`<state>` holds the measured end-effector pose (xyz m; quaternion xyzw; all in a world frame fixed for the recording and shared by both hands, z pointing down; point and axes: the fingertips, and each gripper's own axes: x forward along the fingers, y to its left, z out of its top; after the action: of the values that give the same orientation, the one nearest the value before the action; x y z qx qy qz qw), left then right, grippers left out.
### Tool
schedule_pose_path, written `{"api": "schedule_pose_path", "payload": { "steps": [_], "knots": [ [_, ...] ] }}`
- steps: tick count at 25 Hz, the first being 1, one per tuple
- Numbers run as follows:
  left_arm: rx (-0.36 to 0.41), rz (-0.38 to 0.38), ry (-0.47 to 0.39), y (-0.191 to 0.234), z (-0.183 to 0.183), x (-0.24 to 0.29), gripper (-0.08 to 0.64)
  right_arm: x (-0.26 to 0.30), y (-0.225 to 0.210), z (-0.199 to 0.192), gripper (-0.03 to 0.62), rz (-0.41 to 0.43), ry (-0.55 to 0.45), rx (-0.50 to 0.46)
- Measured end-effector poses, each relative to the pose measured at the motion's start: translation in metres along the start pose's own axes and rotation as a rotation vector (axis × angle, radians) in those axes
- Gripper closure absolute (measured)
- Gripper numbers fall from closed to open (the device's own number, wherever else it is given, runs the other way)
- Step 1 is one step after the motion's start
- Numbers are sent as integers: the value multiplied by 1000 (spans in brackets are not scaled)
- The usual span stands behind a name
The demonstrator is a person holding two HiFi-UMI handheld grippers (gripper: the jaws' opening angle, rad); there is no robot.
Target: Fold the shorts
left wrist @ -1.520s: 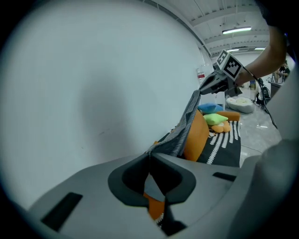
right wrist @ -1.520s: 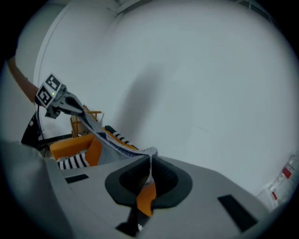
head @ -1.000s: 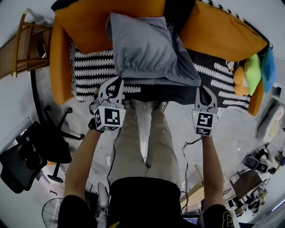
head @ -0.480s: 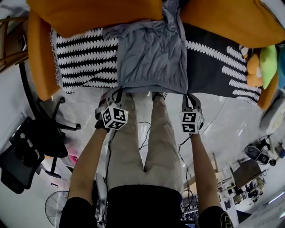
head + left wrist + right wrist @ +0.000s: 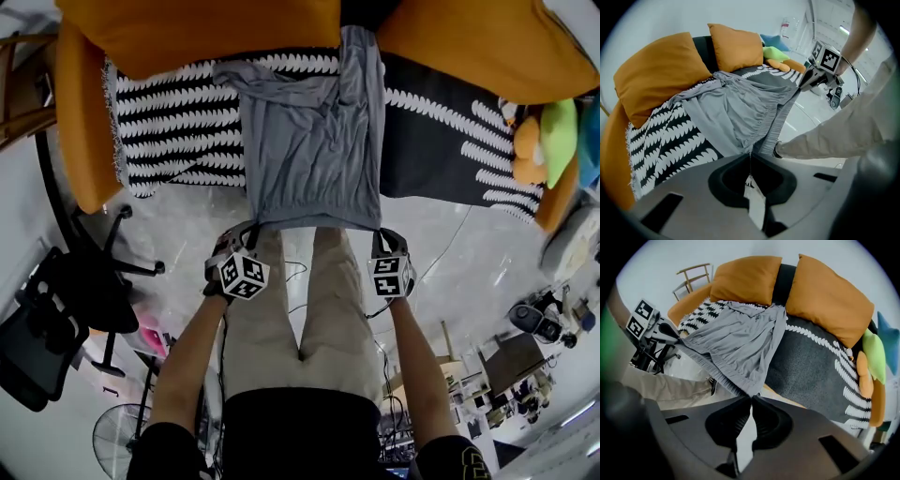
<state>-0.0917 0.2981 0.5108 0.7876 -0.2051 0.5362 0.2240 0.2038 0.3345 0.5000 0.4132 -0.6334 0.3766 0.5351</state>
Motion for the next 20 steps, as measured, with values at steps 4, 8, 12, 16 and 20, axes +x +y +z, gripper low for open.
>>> {"api": "schedule_pose_path", "payload": {
  "steps": [4, 8, 12, 16, 20],
  "knots": [
    [-54, -86, 25, -19, -5, -27, 537, -30, 15, -20, 563, 51, 29, 39],
    [-138, -290, 83, -67, 6, -118, 537, -132, 13, -16, 563, 84, -24, 89],
    [-185, -370, 63, -80, 53, -228, 537, -247, -1, 17, 563, 80, -91, 174],
    [-170, -339, -29, -39, 120, -274, 537, -299, -30, 73, 565, 19, -205, 204],
    [-86, -236, -139, 58, 179, -233, 537, -266, -77, 143, 564, -13, -329, 117]
  ]
}}
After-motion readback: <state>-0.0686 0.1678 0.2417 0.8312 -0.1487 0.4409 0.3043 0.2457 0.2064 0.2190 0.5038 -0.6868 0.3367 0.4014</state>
